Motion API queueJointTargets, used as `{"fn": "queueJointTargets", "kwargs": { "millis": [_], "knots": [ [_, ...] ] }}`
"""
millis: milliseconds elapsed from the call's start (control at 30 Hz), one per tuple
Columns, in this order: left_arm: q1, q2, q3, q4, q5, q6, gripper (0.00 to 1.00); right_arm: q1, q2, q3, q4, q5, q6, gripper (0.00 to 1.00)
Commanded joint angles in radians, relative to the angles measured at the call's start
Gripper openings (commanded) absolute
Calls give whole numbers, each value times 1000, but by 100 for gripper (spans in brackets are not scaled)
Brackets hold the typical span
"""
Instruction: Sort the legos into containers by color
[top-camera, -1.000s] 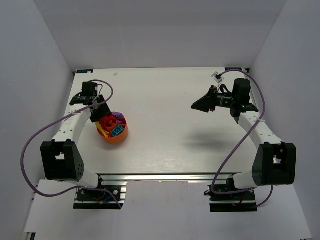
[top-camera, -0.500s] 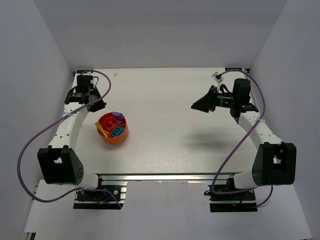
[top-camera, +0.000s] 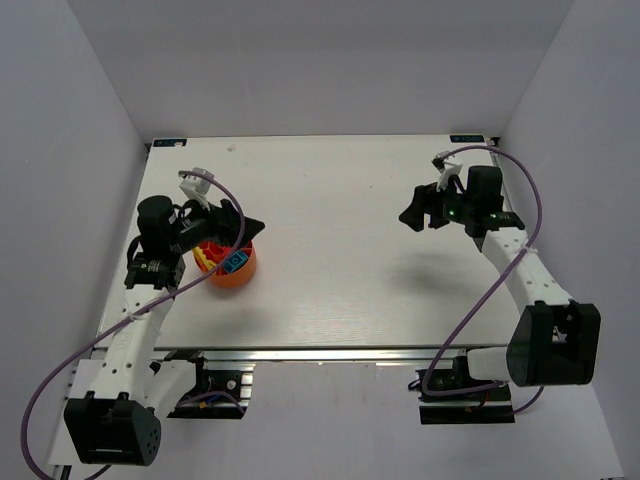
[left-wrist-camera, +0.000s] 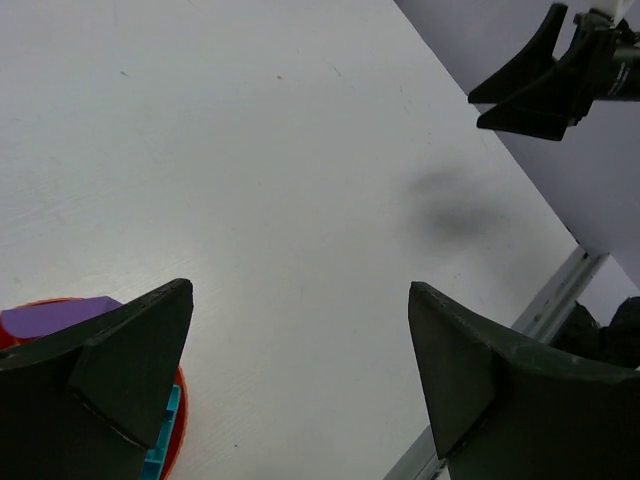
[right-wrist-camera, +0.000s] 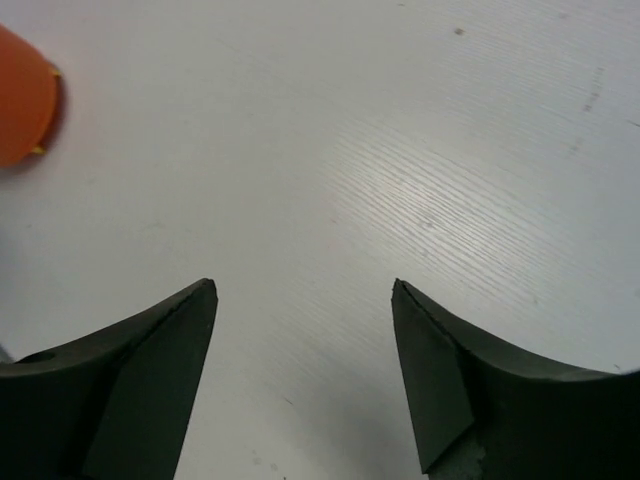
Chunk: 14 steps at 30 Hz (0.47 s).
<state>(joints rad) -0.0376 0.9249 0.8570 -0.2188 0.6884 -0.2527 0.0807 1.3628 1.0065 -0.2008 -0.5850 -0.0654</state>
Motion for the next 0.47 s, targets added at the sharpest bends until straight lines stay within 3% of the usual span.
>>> {"fn": "queueJointTargets", "kwargs": {
  "millis": [0,333,433],
  "knots": [
    [-5,-14,-82,140,120,-14,98,-2,-132,-35,-49,187,-53,78],
    [-15,-192,-329,376,157,-100,98,-16,-405,-321,70,292,-69,89],
    [-24,-216,-306,314,154,-59,98,-24,-485,-414,139,336,-94,89]
  ]
}}
